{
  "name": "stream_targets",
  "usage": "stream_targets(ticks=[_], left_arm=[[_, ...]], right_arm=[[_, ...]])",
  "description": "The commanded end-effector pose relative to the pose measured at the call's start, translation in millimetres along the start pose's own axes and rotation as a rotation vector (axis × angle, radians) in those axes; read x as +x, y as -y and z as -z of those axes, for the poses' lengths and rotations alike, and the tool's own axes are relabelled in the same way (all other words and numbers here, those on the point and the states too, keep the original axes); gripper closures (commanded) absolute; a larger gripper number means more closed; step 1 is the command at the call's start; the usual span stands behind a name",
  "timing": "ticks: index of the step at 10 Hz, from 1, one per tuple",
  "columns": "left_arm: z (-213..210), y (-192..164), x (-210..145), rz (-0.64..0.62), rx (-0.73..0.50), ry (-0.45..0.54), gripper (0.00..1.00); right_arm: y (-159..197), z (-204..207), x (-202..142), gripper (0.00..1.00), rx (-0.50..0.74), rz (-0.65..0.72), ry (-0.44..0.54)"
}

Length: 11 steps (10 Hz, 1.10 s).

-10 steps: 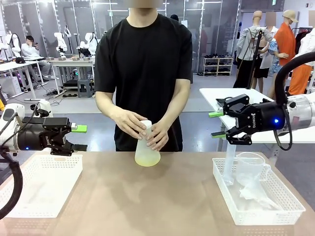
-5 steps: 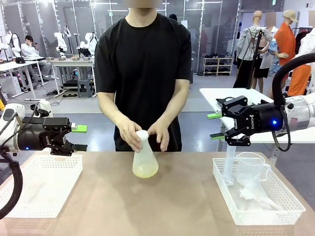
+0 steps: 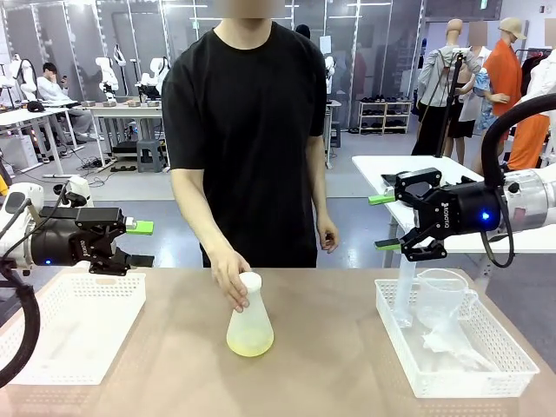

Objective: Prepare the solutions needed for the experiment.
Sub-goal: When the human places the Big flask in the center of the table, pick up the Big flask and place it in the left Organizing basket.

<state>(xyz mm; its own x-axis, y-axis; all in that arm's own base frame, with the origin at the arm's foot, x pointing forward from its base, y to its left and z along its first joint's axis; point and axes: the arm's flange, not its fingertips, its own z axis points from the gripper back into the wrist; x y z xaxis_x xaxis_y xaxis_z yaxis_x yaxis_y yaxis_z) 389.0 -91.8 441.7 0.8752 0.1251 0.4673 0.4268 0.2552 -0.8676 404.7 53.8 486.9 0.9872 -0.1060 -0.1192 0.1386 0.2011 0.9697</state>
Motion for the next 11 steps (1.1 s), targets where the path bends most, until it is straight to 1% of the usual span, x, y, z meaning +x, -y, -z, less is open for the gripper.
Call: stream_targets(ticks=[1, 7, 8, 9, 10, 11], left_arm=[[2.6, 1.8, 0.9, -0.016, -0.025, 0.024, 0.00], [2.6, 1.8, 0.9, -0.016, -0.025, 0.024, 0.00], [0.0, 0.0, 0.0, 0.000, 0.000, 0.000, 0.00], [24.2, -4.8, 5.9, 0.019, -0.062, -0.018, 0.00], [44.5, -6.5, 13.0, 0.080, -0.104, -0.022, 0.00], [59.7, -9.0, 18.3, 0.150, -0.101, -0.032, 0.00]], right_arm=[[-0.1, 0.2, -0.1, 0.19, 0.000, -0.001, -0.001], [-0.1, 0.2, -0.1, 0.19, 0.000, -0.001, -0.001], [-0.1, 0.2, -0.1, 0.19, 0.000, -0.001, -0.001], [-0.1, 0.2, -0.1, 0.19, 0.000, -0.001, -0.001], [-0.1, 0.2, -0.1, 0.19, 0.000, -0.001, -0.001], [-0.1, 0.2, -0.1, 0.19, 0.000, -0.001, -0.001]])
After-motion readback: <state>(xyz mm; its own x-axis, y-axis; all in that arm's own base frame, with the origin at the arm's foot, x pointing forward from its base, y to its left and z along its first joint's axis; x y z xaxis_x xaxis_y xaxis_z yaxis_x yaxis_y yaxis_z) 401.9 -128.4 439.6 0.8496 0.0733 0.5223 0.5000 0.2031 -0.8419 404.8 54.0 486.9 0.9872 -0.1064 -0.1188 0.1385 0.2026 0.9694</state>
